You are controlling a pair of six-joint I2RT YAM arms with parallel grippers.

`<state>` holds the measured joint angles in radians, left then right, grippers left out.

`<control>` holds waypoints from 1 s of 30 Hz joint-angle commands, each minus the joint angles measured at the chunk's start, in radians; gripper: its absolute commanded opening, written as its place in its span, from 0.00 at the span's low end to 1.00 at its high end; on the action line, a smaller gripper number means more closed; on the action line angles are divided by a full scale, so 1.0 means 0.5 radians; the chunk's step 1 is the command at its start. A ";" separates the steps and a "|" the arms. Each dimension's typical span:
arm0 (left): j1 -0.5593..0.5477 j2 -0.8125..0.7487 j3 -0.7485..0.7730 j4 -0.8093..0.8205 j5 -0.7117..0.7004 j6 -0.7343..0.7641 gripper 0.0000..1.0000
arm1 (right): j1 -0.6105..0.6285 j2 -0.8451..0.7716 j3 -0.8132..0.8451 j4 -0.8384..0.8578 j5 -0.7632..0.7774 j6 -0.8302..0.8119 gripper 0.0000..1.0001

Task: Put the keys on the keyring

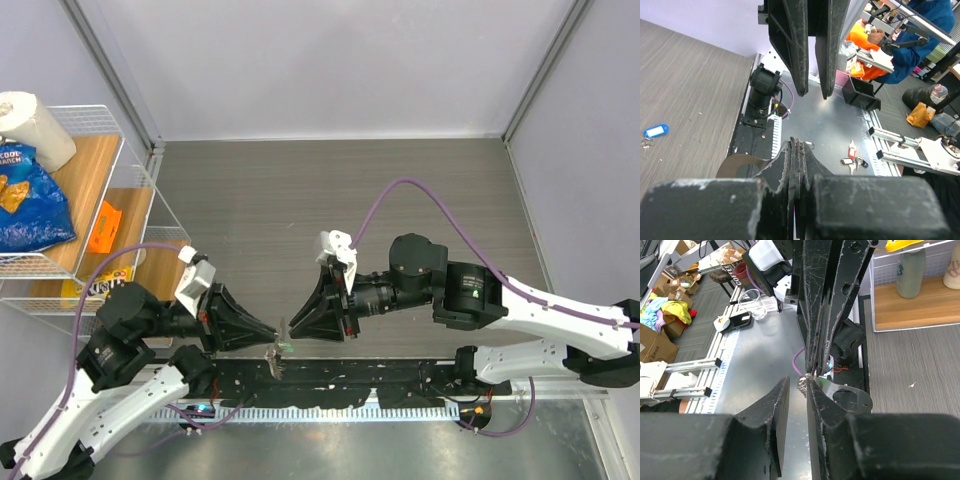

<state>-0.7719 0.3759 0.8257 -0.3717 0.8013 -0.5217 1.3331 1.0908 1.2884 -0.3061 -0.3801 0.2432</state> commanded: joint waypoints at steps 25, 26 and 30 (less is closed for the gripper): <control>0.001 -0.101 -0.074 0.421 -0.197 -0.150 0.00 | 0.009 0.113 -0.043 0.201 0.039 0.096 0.22; 0.004 -0.105 -0.078 0.430 -0.204 -0.153 0.00 | 0.009 0.110 -0.049 0.204 0.045 0.100 0.22; 0.004 -0.108 -0.087 0.467 -0.216 -0.178 0.00 | 0.009 0.119 -0.064 0.241 0.042 0.112 0.21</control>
<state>-0.7719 0.3309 0.7815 -0.2256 0.7151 -0.5922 1.3331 1.1461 1.2598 -0.2569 -0.3714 0.2859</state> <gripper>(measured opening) 0.035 0.216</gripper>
